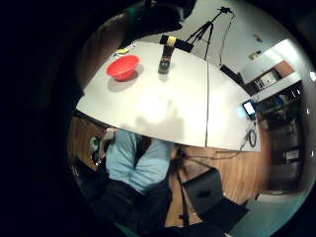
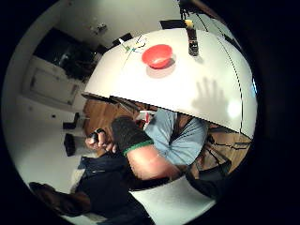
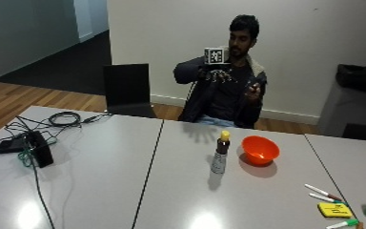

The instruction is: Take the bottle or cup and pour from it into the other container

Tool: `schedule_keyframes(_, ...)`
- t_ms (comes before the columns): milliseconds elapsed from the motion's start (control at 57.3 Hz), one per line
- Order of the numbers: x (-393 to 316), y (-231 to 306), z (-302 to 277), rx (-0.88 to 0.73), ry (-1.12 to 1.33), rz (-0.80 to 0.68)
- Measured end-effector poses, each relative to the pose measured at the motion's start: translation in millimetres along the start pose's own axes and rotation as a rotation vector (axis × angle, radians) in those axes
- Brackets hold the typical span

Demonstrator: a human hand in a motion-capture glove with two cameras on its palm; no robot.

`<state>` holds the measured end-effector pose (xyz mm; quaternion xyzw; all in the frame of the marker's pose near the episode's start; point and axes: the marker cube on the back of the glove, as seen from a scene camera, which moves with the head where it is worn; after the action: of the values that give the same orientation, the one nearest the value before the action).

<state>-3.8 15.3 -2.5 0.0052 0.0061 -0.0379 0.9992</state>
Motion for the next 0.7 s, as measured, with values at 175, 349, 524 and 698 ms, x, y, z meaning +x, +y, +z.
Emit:
schedule_keyframes(175,18.7,-22.9,-0.1,-0.144,0.028,-0.425)
schedule_keyframes(349,31.7,-52.0,22.2,-0.118,0.030,-0.380)
schedule_keyframes(524,49.5,-80.1,49.5,-0.176,0.008,-0.356)
schedule_keyframes(698,66.8,-130.4,92.8,-0.120,-0.026,-0.393)
